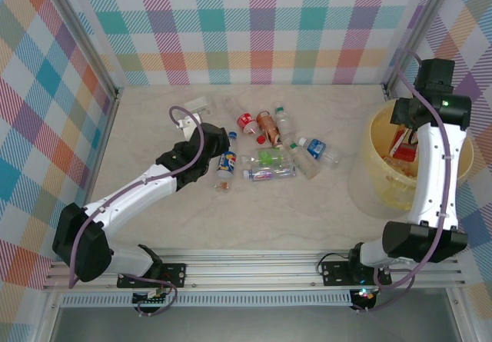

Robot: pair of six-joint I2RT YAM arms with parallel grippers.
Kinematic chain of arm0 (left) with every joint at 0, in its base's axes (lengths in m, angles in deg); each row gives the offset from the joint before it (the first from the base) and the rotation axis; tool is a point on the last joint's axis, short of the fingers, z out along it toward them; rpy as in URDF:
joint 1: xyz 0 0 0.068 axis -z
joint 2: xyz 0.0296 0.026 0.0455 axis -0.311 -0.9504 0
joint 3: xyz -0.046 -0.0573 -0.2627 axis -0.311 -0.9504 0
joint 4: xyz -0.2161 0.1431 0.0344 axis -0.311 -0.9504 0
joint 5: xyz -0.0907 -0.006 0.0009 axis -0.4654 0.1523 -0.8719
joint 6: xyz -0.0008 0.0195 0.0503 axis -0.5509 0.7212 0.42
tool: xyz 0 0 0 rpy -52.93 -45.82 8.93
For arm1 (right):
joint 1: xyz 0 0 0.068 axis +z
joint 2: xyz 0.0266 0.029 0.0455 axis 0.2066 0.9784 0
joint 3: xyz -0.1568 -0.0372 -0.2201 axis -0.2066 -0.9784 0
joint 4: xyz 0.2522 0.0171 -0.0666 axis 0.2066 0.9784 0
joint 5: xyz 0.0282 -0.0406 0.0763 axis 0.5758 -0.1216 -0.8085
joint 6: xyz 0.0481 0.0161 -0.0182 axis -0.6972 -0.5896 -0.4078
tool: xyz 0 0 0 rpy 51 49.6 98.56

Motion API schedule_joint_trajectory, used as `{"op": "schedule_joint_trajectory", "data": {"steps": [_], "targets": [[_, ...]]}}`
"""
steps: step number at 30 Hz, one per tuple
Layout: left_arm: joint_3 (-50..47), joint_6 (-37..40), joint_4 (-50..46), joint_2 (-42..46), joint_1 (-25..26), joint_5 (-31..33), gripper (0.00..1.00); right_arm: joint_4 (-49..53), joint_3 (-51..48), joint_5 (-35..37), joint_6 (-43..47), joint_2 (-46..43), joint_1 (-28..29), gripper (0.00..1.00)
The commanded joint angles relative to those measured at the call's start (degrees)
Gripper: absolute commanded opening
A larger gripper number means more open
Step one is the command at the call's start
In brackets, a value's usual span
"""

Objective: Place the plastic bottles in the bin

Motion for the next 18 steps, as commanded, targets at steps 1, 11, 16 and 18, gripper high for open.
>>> {"op": "schedule_joint_trajectory", "data": {"steps": [1, 11, 16, 18], "targets": [[2.2, -0.7, -2.0, -0.6, -0.5, -0.4, 1.0, 2.7, -0.4, 5.5, 0.9, 0.8, -0.9, 0.5], [3.6, -1.1, -4.3, -1.4, -0.8, -0.5, 1.0, 0.6, -3.8, 13.5, 0.2, 5.0, -3.5, 0.74], [3.3, -1.8, -4.8, -1.0, -0.8, -0.4, 1.0, 3.2, -3.5, 15.7, -2.2, 7.1, -3.8, 0.91], [3.2, -1.8, -4.9, -0.9, -0.8, -0.3, 1.0, 3.4, -3.5, 15.5, -2.5, 7.0, -3.8, 0.93]]}}
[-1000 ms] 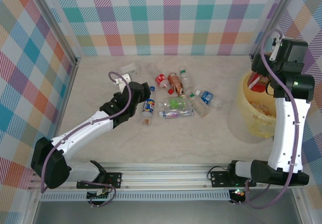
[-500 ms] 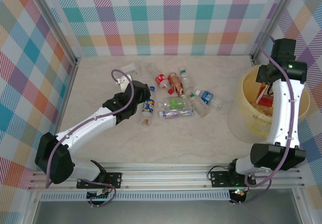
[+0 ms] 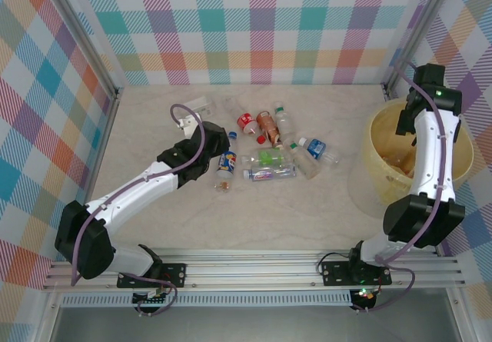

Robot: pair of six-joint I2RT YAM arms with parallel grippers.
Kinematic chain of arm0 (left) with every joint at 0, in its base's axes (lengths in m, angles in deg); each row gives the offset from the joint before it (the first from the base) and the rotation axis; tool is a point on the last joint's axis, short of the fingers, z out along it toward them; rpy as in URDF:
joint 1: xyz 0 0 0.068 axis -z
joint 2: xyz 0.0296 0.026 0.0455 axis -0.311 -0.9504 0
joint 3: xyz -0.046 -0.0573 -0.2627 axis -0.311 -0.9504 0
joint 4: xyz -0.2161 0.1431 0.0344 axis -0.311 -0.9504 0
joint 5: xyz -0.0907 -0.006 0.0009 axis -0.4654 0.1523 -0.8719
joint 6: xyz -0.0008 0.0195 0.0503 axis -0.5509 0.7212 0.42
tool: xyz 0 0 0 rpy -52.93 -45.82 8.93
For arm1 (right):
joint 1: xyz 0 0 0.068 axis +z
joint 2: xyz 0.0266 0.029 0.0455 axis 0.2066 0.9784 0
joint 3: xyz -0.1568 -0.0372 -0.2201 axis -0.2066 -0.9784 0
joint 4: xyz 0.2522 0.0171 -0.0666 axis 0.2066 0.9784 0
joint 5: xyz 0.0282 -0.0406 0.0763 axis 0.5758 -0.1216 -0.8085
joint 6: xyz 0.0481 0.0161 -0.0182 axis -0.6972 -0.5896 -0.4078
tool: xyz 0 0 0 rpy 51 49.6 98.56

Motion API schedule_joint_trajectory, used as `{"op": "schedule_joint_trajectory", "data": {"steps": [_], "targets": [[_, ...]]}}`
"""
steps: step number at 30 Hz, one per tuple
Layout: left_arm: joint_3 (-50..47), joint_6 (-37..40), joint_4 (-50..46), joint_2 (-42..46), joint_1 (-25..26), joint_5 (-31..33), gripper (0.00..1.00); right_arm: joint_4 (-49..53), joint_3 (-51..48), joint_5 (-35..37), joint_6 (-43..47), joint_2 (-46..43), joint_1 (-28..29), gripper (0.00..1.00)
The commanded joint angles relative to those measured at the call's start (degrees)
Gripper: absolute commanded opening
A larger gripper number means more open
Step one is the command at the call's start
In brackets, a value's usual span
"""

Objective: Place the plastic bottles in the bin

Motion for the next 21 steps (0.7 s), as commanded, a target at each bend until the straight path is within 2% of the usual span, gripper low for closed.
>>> {"op": "schedule_joint_trajectory", "data": {"steps": [1, 10, 21], "targets": [[1.4, -0.8, -2.1, 0.3, -0.5, 0.3, 1.0, 1.6, 0.0, 1.9, -1.7, -0.4, -0.4, 0.93], [1.0, -1.9, -2.4, 0.1, -0.8, 0.2, 1.0, -1.1, -1.0, -8.1, -2.8, -5.2, -0.3, 1.0], [0.6, -3.2, -3.6, -0.6, -2.5, -2.1, 1.0, -7.8, -3.1, -15.9, -5.1, -11.7, 1.1, 1.0]]}}
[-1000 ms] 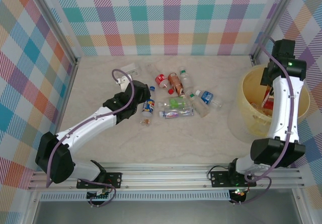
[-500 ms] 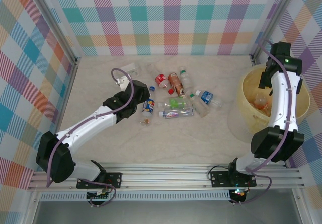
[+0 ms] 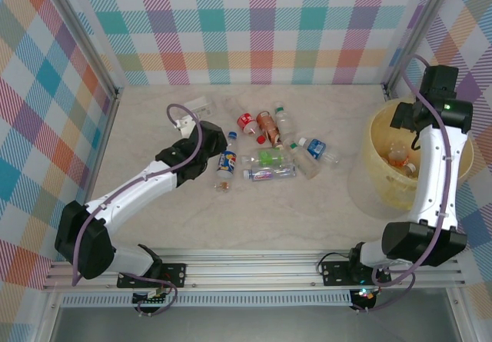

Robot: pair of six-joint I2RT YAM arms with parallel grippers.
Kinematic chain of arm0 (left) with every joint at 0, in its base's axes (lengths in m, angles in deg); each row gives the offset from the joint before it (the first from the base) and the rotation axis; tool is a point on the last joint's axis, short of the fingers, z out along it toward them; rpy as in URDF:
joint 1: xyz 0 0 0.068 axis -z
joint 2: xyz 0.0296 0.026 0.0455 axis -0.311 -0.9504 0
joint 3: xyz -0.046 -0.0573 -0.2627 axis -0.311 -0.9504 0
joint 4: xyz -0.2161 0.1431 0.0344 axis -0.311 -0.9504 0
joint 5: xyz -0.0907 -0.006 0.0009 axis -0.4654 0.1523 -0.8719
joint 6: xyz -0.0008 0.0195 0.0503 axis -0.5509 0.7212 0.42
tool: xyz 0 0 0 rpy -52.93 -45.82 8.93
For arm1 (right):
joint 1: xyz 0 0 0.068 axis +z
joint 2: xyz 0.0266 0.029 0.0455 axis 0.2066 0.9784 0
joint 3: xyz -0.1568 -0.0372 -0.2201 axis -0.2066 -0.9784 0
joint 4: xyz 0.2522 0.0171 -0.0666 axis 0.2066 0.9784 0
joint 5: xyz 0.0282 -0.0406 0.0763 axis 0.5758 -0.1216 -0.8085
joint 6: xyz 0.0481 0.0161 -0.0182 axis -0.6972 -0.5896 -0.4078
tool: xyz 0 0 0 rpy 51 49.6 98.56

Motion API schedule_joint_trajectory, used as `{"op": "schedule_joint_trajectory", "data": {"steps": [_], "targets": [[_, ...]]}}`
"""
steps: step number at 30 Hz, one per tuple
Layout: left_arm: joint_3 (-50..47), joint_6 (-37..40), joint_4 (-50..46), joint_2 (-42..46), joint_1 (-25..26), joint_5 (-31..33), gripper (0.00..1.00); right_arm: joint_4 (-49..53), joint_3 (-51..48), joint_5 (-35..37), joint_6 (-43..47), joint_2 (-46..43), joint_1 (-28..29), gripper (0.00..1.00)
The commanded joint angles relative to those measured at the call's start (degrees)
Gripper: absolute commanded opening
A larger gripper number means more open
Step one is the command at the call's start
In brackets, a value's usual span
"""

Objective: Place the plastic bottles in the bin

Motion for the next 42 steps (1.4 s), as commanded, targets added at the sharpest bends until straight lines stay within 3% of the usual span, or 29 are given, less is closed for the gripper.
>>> {"op": "schedule_joint_trajectory", "data": {"steps": [1, 6, 13, 17, 20, 26, 33, 39, 42], "targets": [[0.6, -1.4, -2.3, -0.6, -1.4, -1.3, 1.0, -4.7, -2.1, -5.9, -2.6, -3.3, 1.0, 1.0], [0.6, -0.4, -2.6, -1.0, -3.7, -4.6, 1.0, -12.2, -6.7, -16.2, -5.7, -8.8, 1.8, 1.0], [1.5, 2.0, -2.8, -2.1, -8.2, -8.9, 1.0, -28.9, -16.7, -39.9, -10.6, -18.9, 2.4, 1.0], [5.0, 8.5, -3.8, -5.7, -10.9, -9.2, 1.0, -38.9, -21.5, -53.3, -14.2, -22.8, 2.7, 1.0], [7.4, 15.6, -2.7, -8.7, -13.4, -9.9, 1.0, -44.2, -23.9, -59.2, -16.0, -24.9, 3.3, 1.0], [9.1, 24.6, 4.8, -13.2, -18.4, -13.0, 1.0, -52.9, -28.7, -65.2, -19.1, -27.6, 4.3, 1.0], [8.2, 42.9, 20.5, -16.6, -24.3, -27.7, 1.0, -53.1, -29.0, -65.8, -17.7, -27.6, 5.7, 1.0], [16.4, 52.9, 14.3, -24.3, -31.2, -38.5, 1.0, -53.4, -29.2, -64.6, -17.5, -27.0, 6.2, 1.0], [22.5, 63.4, 9.8, -30.5, -33.2, -43.8, 1.0, -53.9, -28.8, -64.2, -17.8, -26.1, 6.5, 1.0]]}}
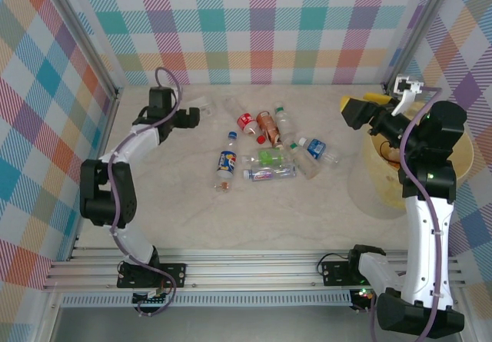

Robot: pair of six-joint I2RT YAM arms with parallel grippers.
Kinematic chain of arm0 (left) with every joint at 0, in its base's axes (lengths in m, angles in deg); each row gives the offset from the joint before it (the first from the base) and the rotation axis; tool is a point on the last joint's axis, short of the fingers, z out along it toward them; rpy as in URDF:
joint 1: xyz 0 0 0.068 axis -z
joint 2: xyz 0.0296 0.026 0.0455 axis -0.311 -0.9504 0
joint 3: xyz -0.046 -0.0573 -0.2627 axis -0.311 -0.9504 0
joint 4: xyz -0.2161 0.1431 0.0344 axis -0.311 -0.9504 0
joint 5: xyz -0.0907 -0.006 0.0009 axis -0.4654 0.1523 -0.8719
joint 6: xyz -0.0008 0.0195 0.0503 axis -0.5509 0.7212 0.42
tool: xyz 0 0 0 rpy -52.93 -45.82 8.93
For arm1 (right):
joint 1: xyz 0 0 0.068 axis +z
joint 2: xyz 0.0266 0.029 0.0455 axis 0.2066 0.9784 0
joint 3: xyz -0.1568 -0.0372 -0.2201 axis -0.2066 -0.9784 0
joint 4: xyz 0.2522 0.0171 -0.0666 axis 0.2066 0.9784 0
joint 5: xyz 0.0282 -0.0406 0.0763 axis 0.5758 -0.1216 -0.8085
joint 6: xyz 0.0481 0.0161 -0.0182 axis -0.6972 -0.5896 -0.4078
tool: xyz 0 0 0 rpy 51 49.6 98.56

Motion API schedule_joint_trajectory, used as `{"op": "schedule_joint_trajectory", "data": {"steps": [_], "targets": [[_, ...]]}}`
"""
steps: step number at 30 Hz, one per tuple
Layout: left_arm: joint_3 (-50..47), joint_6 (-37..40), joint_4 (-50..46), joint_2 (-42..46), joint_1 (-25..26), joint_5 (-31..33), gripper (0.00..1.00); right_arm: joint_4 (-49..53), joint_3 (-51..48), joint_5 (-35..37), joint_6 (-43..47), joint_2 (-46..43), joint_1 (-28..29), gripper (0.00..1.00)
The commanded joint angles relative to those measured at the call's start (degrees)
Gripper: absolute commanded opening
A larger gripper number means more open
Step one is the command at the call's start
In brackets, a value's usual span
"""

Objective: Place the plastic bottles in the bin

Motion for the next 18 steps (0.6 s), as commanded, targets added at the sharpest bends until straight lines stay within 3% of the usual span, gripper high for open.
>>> {"op": "schedule_joint_trajectory", "data": {"steps": [1, 9, 13, 18], "targets": [[5.6, 15.8, -4.7, -5.3, -1.9, -8.3, 1.0, -2.6, 0.0, -0.1, -0.4, 1.0, 0.6, 1.0], [14.7, 33.2, -9.3, -14.8, -3.6, -10.9, 1.0, -2.2, 1.2, 2.7, -0.2, 2.8, 2.4, 1.0], [18.5, 35.8, -7.5, -19.8, -4.1, -8.6, 0.99, 1.7, 4.2, 5.0, 2.8, 3.5, 3.4, 1.0], [26.4, 38.5, -13.2, -25.8, -4.5, -12.0, 0.97, 2.5, 5.3, 6.5, 3.8, 3.5, 4.2, 1.0]]}}
